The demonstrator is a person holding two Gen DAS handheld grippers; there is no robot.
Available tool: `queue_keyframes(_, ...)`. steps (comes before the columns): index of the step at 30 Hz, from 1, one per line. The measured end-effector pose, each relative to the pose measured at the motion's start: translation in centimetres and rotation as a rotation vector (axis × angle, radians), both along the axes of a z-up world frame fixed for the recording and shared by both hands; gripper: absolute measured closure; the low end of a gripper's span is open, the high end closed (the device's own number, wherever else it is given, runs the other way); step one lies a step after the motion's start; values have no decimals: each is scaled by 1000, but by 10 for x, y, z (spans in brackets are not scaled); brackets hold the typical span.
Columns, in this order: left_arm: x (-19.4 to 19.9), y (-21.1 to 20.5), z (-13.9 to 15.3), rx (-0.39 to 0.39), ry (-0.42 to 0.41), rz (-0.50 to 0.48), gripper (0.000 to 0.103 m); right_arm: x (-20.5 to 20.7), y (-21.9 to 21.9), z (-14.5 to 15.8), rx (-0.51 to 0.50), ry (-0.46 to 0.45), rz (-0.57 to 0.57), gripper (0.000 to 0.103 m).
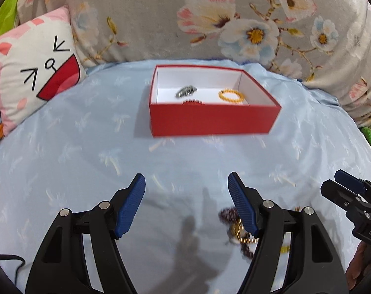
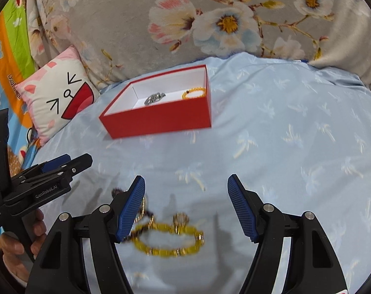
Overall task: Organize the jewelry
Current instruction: 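Withdraw both tools from the box back toward the remaining jewelry pile, then close the right tool on the yellow bead bracelet while the left tool grasps the gold bead bracelet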
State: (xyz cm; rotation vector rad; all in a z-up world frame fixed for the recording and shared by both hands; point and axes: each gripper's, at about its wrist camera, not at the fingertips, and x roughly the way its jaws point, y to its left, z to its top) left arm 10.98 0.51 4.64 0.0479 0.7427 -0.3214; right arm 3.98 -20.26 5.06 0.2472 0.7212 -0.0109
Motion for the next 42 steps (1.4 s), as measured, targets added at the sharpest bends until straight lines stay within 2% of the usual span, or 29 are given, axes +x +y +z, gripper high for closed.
queue_keyframes(6, -22, -1, -22, -7, 50, 6, 37, -22, 4, -17, -6, 25, -15, 36)
queue_keyframes(13, -40, 0, -33, -37, 79, 1, 37, -33, 9, -37, 23, 64, -2, 38)
queue_keyframes(21, -40, 1, -38, -56, 96, 5, 36, -26, 15, -45, 2, 101, 3, 57)
queue_keyframes(28, -44, -7, -38, -29, 76, -16, 36, -19, 13, -48, 0, 124, -21, 68)
queue_keyframes(35, -43, -8, -39, -31, 87, -33, 36, -15, 13, -49, -44, 142, -55, 89)
queue_keyframes(38, -44, -9, -39, -27, 88, -39, 36, -18, 9, -49, -37, 141, -56, 94)
queue_keyframes(42, -46, -13, -39, -13, 87, -50, 36, -25, 4, -48, -25, 137, -64, 94)
